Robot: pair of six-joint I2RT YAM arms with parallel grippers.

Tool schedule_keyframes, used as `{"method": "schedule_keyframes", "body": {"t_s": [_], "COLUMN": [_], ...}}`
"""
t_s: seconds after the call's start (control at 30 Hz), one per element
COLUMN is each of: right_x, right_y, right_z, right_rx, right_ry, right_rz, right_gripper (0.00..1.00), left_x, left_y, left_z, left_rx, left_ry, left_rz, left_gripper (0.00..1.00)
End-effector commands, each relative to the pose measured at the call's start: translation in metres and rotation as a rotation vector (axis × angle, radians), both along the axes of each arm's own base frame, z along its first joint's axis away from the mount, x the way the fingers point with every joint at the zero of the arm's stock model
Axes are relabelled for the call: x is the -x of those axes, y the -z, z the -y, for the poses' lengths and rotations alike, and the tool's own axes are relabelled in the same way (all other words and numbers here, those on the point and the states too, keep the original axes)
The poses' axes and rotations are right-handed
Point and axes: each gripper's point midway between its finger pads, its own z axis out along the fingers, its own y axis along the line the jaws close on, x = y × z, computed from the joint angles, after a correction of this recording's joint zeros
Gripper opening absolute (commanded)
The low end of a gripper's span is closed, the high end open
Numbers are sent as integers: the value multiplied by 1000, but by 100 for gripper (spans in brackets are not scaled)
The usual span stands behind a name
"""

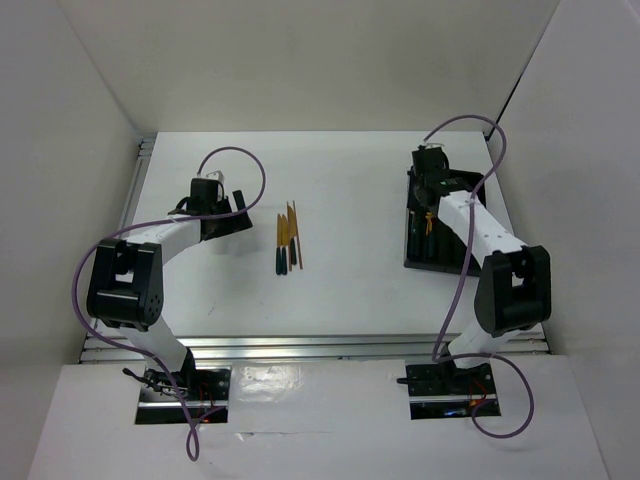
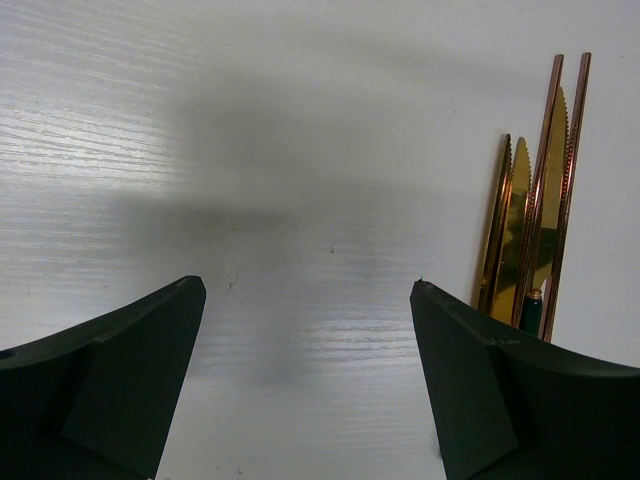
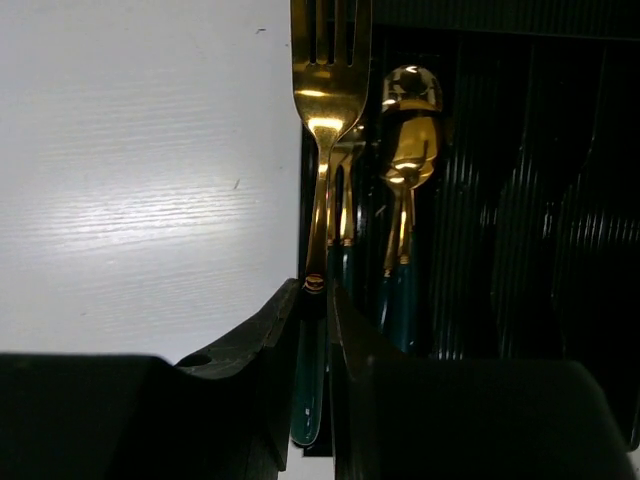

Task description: Sort the eating utensils into containers

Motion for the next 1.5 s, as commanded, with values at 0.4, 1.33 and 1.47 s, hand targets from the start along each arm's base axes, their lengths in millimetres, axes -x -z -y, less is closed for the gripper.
{"method": "schedule_keyframes", "body": {"t_s": [0.4,1.33,1.47], "right_x": [-8,-4,12], "right_y": [28,-16,-36], "right_z": [17,-46,-149], "right_rx": [-24,-117,-223], "right_ry": [-85,-155,-404], "right_rz": [0,68,129], "right_gripper": [3,42,45], "left_x": [-11,-11,-11], "left_y": [-17,-13,-14], "left_z": [2,0,2], "left_rx": [20,12,19], "left_ry": [9,2,8], "left_rz": [60,52,51], "left_gripper": [99,99,99]}}
